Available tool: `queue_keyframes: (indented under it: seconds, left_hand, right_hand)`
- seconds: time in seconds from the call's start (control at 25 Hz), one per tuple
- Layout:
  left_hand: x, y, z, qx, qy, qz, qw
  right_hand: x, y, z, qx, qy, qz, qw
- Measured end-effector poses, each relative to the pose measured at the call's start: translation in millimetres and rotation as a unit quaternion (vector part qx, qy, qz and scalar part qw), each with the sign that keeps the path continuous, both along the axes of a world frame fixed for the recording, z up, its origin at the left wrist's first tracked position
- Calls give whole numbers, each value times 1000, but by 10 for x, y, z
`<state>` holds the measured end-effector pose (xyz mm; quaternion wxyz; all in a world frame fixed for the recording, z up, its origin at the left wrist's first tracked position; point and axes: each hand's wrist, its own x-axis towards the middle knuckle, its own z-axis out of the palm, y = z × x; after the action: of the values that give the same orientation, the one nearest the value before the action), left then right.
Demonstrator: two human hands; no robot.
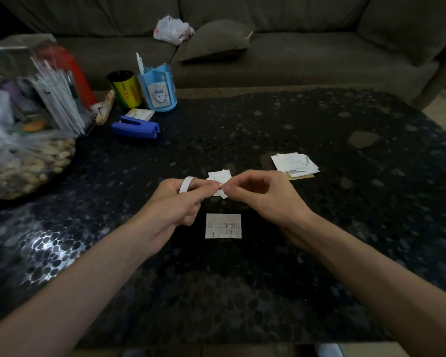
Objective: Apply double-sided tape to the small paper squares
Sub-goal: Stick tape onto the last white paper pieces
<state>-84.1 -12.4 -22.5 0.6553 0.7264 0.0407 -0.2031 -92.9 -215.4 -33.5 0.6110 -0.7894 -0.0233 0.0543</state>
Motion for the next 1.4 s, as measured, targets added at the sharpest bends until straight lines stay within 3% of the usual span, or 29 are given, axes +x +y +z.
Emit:
queue_keyframes:
  seconds: [0.28, 0.52, 0.88, 1.12, 1.4]
  left_hand:
    - [-9, -9, -8, 8, -1, 8, 1000]
    - [-25, 14, 15, 56, 29, 28, 998]
    - [-99, 87, -17, 108, 14, 42, 993]
    - [-74, 257, -74, 203, -90, 43, 974]
    - [-91, 291, -186, 252, -212, -81, 941]
  right_hand:
    - [-8, 18, -8, -17, 20, -10, 1000]
    - [-29, 47, -11, 1, 107, -26, 994]
    - [-112, 173, -16, -4, 117, -47, 992]
    - [-146, 124, -21, 3, 164, -39, 986]
    - [-231, 109, 13, -2, 184, 10, 983]
